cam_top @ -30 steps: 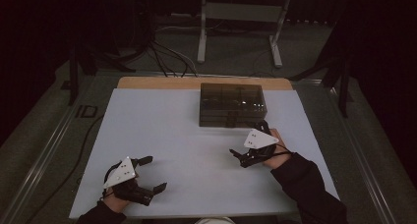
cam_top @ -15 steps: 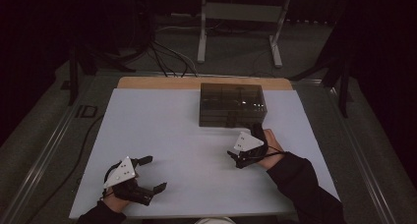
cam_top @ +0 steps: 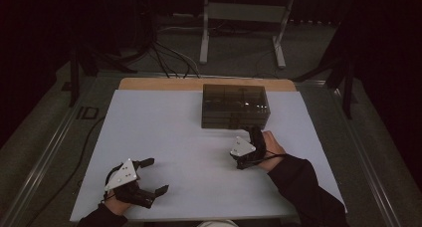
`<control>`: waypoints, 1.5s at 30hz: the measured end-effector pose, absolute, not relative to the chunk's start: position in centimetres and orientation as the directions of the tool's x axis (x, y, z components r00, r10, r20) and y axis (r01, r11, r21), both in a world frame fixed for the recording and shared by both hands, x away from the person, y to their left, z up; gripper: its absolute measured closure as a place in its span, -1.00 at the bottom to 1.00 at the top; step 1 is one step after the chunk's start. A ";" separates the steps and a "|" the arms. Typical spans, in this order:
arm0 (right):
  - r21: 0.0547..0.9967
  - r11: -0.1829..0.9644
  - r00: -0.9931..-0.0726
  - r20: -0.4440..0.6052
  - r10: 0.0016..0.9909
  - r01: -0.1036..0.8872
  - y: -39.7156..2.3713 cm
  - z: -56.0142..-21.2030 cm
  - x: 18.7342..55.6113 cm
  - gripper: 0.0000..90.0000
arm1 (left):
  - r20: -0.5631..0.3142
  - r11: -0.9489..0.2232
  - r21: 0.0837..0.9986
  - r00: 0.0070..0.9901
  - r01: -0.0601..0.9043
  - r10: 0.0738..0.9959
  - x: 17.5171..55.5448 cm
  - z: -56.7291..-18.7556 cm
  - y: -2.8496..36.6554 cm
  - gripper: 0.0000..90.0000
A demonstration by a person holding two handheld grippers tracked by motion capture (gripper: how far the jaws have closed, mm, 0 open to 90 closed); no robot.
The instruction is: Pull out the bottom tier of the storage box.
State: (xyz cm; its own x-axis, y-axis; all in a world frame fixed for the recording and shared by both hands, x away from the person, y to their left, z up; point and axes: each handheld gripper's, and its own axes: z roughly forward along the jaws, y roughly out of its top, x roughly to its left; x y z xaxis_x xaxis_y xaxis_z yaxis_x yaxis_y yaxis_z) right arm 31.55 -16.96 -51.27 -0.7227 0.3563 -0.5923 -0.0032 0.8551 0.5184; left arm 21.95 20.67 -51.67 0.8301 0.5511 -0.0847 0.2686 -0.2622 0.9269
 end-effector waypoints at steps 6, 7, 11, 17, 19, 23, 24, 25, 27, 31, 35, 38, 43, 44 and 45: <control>0.460 0.888 -0.716 -0.620 0.321 0.000 -16.5 -51.7 31.5 -0.80 | -0.085 -0.261 0.927 0.830 0.269 0.551 21.9 -51.7 20.7 -0.98; 0.446 0.895 -0.716 -0.624 0.313 0.002 -16.4 -51.8 31.6 -0.75 | -0.085 -0.259 0.928 0.830 0.267 0.551 21.9 -51.6 20.7 -0.98; 0.409 0.912 -0.709 -0.644 0.287 -0.002 -16.2 -52.1 31.6 -0.66 | -0.086 -0.262 0.927 0.831 0.269 0.550 21.9 -51.7 20.7 -0.98; 0.340 0.941 -0.679 -0.692 0.244 -0.008 -15.5 -52.5 31.5 -0.52 | -0.085 -0.262 0.927 0.830 0.269 0.550 21.9 -51.7 20.7 -0.98; 0.318 0.948 -0.662 -0.712 0.234 -0.007 -15.2 -52.6 31.4 -0.47 | -0.085 -0.259 0.929 0.831 0.266 0.550 21.9 -51.6 20.7 -0.98; 0.270 0.963 -0.634 -0.747 0.201 -0.013 -14.8 -53.0 31.5 -0.37 | -0.086 -0.261 0.927 0.831 0.269 0.550 21.9 -51.7 20.7 -0.98; 0.260 0.966 -0.626 -0.755 0.196 -0.011 -14.7 -53.1 31.5 -0.35 | -0.086 -0.259 0.928 0.831 0.268 0.549 21.9 -51.6 20.7 -0.98; 0.252 0.968 -0.617 -0.763 0.192 -0.011 -14.7 -53.2 31.5 -0.31 | -0.086 -0.257 0.929 0.831 0.266 0.550 21.9 -51.6 20.7 -0.98; 0.228 0.974 -0.601 -0.779 0.177 -0.008 -14.5 -53.4 31.6 -0.27 | -0.085 -0.261 0.927 0.831 0.268 0.549 21.9 -51.7 20.7 -0.98; 0.184 0.983 -0.575 -0.805 0.147 -0.005 -14.3 -53.9 32.0 -0.17 | -0.086 -0.260 0.928 0.831 0.267 0.549 21.9 -51.7 20.6 -0.98; 0.149 0.989 -0.562 -0.816 0.132 0.016 -14.4 -54.5 32.6 -0.07 | -0.087 -0.261 0.927 0.830 0.270 0.550 21.9 -51.7 20.7 -0.98; 0.126 0.992 -0.544 -0.830 0.122 0.030 -14.4 -54.9 33.1 0.03 | -0.086 -0.260 0.928 0.831 0.268 0.550 21.9 -51.7 20.7 -0.98; 0.092 0.995 -0.519 -0.849 0.099 0.040 -14.3 -55.5 33.7 0.20 | -0.084 -0.263 0.927 0.831 0.268 0.550 21.9 -51.7 20.6 -0.98; 0.088 0.995 -0.519 -0.849 0.099 0.046 -14.3 -55.6 33.7 0.22 | -0.085 -0.263 0.927 0.831 0.269 0.549 22.0 -51.7 20.6 -0.98; 0.085 0.995 -0.513 -0.853 0.098 0.050 -14.2 -55.8 33.8 0.24 | -0.088 -0.263 0.926 0.830 0.272 0.550 21.9 -51.8 20.6 -0.98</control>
